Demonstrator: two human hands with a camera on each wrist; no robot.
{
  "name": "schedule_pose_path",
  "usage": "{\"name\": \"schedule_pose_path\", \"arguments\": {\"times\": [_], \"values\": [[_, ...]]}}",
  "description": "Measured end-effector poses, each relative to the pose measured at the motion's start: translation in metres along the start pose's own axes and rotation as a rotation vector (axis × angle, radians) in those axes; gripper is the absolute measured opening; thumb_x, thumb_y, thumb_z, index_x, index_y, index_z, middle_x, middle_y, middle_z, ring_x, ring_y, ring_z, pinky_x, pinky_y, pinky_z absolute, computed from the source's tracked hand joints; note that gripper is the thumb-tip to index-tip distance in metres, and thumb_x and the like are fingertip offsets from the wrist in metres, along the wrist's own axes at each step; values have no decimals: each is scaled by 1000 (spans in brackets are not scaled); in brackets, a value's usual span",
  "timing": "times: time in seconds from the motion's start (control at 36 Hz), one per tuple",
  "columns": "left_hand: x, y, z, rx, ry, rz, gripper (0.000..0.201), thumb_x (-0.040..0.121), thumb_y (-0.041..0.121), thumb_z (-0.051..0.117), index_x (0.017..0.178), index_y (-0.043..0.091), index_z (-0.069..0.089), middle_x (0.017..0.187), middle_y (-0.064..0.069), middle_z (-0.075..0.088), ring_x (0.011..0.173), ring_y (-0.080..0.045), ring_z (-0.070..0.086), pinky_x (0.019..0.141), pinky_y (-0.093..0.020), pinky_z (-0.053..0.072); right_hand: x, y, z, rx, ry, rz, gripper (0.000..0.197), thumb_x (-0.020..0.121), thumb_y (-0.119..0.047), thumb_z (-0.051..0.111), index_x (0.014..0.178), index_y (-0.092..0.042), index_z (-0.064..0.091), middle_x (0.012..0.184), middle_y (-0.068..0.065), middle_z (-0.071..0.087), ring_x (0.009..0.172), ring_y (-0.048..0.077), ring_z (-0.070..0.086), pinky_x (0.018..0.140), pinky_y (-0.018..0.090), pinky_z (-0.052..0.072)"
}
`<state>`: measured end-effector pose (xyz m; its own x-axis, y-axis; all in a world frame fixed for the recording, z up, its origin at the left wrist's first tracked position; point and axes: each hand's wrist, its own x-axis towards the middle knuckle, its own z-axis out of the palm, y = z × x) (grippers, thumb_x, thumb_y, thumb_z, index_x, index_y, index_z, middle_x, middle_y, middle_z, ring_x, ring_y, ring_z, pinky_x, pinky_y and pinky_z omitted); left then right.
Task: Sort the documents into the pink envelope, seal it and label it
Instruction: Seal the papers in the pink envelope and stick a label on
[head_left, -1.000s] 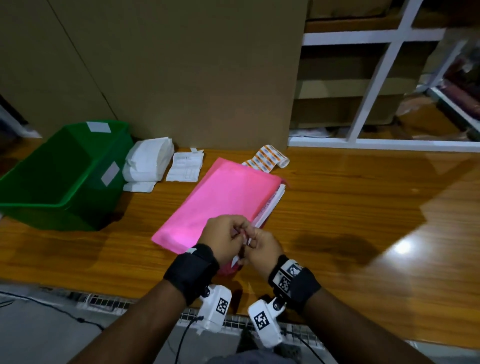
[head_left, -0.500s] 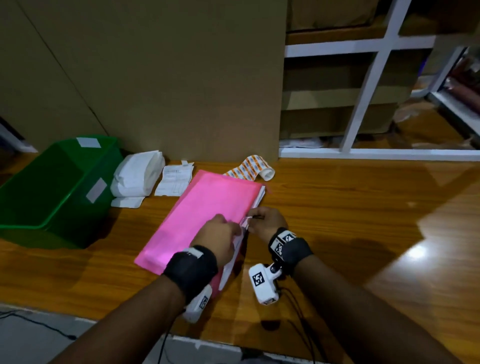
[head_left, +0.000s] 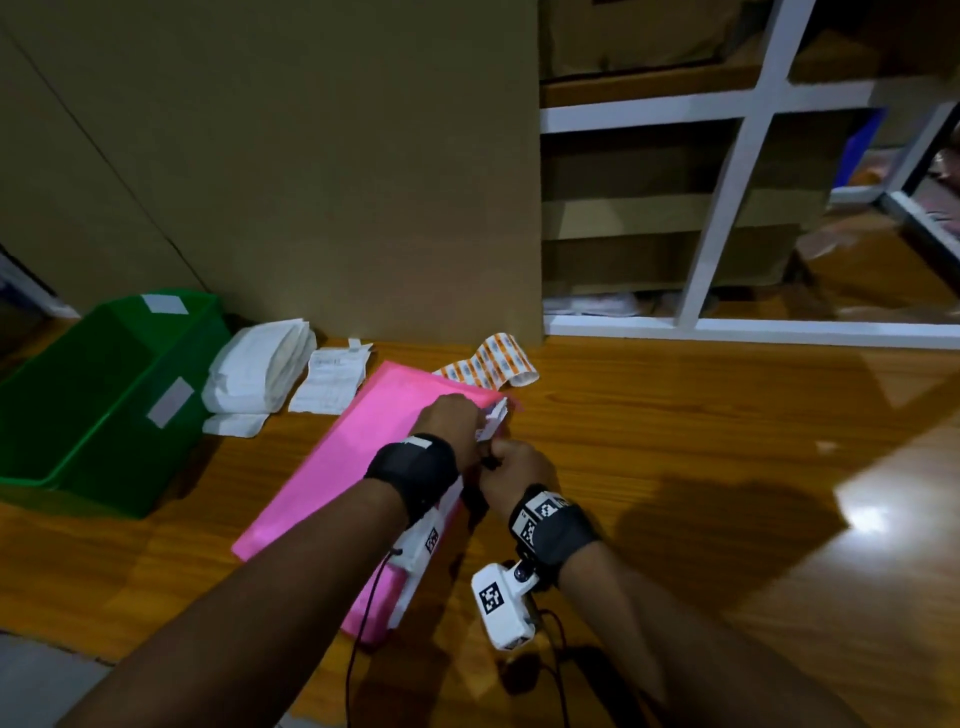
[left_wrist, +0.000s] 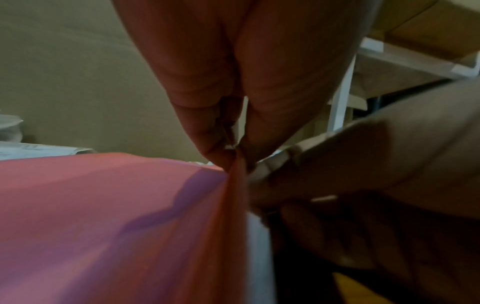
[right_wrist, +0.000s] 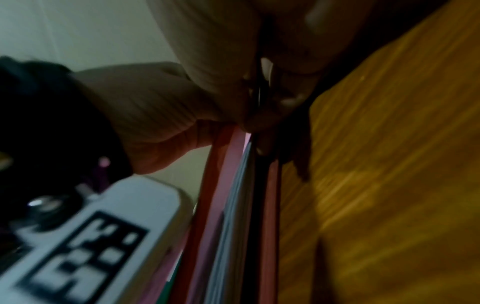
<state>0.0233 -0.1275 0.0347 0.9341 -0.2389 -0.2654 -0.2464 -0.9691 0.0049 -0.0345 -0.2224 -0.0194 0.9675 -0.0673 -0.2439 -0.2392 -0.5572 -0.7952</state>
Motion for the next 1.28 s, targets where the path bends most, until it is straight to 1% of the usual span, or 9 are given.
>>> {"name": "schedule_pose_path", "arguments": {"times": [0.14,0.42,0.5,0.67,0.78,0.89,1.0,1.14,1.28], "values": [[-9,4,12,-83,87,-2,26,92,21,65,118,15,71,111,-8,68,101,-28,65,91,-36,54,8,2,-6,-114,-27,-18,14,84,-19,61,92,-22,73,101,9,73,94,34,66,83,35,54],[-40,-3,9,-248,174,25,42,94,14,65,133,29,63,134,-2,59,121,-24,56,102,-32,49,11,9,-3,-65,-108,-120,17,86,-26,60,97,-30,72,95,2,73,91,31,65,72,24,43],[-68,-15,14,-285,172,44,43,88,8,65,123,33,68,126,-2,57,113,-23,58,94,-29,51,8,10,-3,-20,-130,-139,11,86,-32,62,78,-27,68,70,-6,64,77,24,63,56,18,36],[-136,-45,41,-131,126,-85,32,84,10,61,109,31,64,110,1,55,91,-22,62,77,-28,55,6,9,-3,91,-134,-122,12,85,-34,73,96,-31,74,95,-10,73,88,11,65,78,20,45],[-168,-60,59,-204,112,-151,23,90,10,59,103,27,67,100,0,60,88,-24,64,78,-35,56,-1,2,1,76,-108,-115,4,85,-32,72,87,-29,73,85,-10,69,82,11,63,72,19,41],[-171,-70,70,-320,213,-125,23,88,7,60,95,26,72,92,-1,64,81,-24,64,74,-37,56,-23,-6,6,163,-221,-64,8,86,-18,70,86,-23,76,78,-9,74,67,7,71,58,16,52],[-169,-73,73,-441,299,-66,24,85,10,61,94,29,74,89,0,67,75,-20,64,72,-30,53,-65,1,31,256,-350,-20,18,85,-8,65,74,-20,75,73,-2,75,63,12,73,56,22,55],[-170,-76,74,-486,293,-23,25,85,10,67,93,32,75,91,1,68,75,-15,62,70,-24,48,-92,6,64,396,-322,57,9,75,-18,69,78,-24,75,81,4,75,82,23,74,76,44,62],[-173,-72,76,-546,285,-1,25,84,10,67,91,32,76,95,2,68,78,-17,64,76,-29,55,-98,1,76,438,-241,107,11,72,-16,73,71,-26,74,72,8,72,72,25,71,78,54,60]]}}
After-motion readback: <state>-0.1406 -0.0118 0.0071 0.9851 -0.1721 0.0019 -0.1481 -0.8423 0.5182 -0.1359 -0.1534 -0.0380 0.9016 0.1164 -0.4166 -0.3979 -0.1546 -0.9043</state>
